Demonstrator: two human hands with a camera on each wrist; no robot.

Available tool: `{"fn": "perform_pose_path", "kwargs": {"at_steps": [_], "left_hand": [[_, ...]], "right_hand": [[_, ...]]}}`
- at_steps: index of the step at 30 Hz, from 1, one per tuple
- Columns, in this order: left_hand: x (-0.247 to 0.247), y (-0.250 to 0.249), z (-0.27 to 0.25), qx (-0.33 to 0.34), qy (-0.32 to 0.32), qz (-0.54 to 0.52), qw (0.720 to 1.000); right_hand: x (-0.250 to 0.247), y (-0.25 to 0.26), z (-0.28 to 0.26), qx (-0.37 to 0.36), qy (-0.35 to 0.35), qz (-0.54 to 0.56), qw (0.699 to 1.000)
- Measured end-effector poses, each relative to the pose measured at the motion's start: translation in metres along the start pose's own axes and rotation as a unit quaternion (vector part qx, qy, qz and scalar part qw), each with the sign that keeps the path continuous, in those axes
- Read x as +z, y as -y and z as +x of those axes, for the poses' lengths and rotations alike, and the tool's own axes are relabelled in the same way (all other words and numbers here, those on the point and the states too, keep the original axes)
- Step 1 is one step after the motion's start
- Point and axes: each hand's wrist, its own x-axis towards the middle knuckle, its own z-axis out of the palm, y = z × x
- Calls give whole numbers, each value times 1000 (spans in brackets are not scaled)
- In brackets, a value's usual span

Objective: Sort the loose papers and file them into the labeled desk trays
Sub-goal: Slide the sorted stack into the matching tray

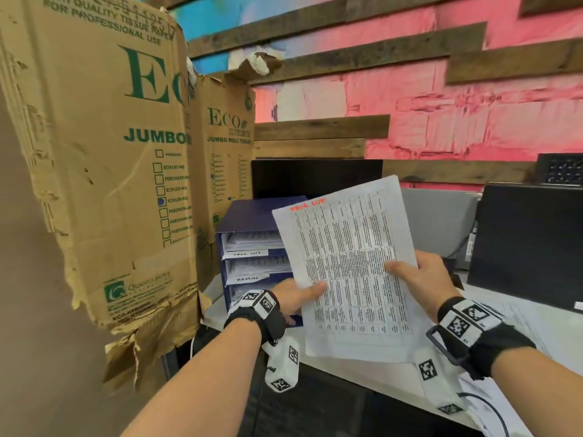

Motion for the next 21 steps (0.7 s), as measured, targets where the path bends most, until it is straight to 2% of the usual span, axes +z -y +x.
{"fn": "perform_pose_path", "kwargs": {"at_steps": [3,5,8,11,14,17,21], "left_hand": [[-8,1,-1,22,-56,-26,998],[-18,5,-2,40,-99,11,994],[-38,16,-3,19,-160,9,987],[-57,31,-4,-21,-164,46,985],[-71,49,-18,-57,-185,77,978],[-84,67,-34,-86,-217,37,972],[-102,91,-48,-125,-206,46,969]], "right_hand": [[4,-3,5,16,-4,-56,998],[6,-7,7,27,24,-97,995],[15,-18,10,89,78,-92,989],[29,-30,13,135,97,-79,983],[49,-37,14,136,136,-80,978],[73,-36,13,134,188,-86,969],[94,-30,11,141,247,-123,951]]}}
